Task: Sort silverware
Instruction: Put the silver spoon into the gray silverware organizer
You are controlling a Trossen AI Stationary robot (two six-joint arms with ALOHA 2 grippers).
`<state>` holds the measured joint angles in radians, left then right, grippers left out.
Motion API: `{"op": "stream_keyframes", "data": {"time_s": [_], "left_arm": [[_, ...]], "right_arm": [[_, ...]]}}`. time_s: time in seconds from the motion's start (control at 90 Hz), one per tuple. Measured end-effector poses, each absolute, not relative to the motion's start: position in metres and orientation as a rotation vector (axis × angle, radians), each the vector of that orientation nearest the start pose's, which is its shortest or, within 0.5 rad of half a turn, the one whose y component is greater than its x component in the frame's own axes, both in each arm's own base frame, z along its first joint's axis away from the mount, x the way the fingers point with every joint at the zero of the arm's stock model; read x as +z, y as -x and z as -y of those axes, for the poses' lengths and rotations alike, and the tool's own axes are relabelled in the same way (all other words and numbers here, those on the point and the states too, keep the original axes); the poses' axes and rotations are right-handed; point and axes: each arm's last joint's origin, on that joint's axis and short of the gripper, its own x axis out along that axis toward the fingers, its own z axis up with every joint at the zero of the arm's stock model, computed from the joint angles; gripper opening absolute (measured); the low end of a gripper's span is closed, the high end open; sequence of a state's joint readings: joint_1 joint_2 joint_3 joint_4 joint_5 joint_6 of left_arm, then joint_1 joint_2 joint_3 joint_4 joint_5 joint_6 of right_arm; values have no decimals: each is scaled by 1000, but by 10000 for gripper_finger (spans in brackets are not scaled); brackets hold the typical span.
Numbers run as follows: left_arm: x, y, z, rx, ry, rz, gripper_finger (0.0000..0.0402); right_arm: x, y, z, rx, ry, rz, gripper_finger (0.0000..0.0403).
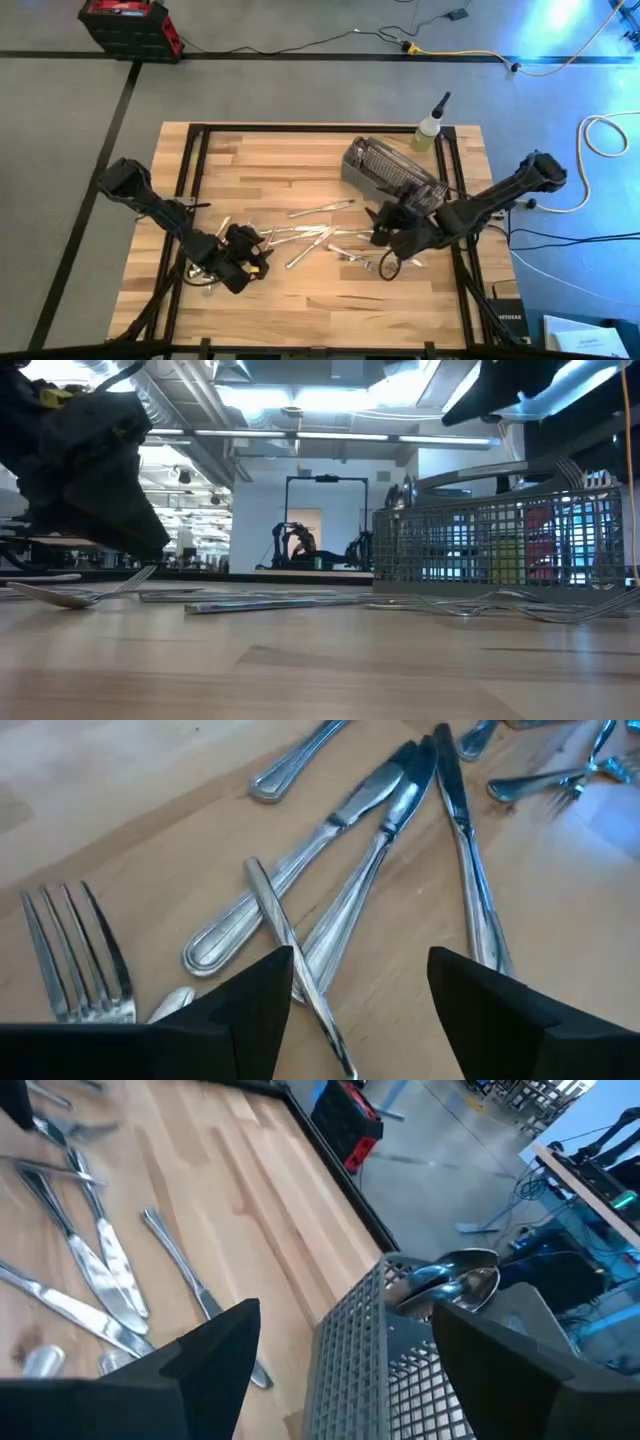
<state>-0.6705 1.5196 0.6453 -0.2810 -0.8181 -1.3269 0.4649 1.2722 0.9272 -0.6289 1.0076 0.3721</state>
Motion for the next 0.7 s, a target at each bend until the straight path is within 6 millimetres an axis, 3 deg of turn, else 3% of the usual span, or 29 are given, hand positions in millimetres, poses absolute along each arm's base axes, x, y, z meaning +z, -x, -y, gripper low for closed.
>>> {"op": "stream_keyframes", "data": {"time_s": [0.222,0.456,0.556,0.7], "left_arm": [[111,-207,140,619,418,-696,217],[97,-208,142,663,403,-684,207],[96,-207,142,656,371,-695,168],[95,-208,143,641,355,-706,70]], "right_arm": [[252,-236,-76,-677,306,-647,280],[251,-239,-70,-687,280,-654,280],[252,-239,-71,-682,269,-646,280],[253,-240,-71,-681,258,-634,280]]}}
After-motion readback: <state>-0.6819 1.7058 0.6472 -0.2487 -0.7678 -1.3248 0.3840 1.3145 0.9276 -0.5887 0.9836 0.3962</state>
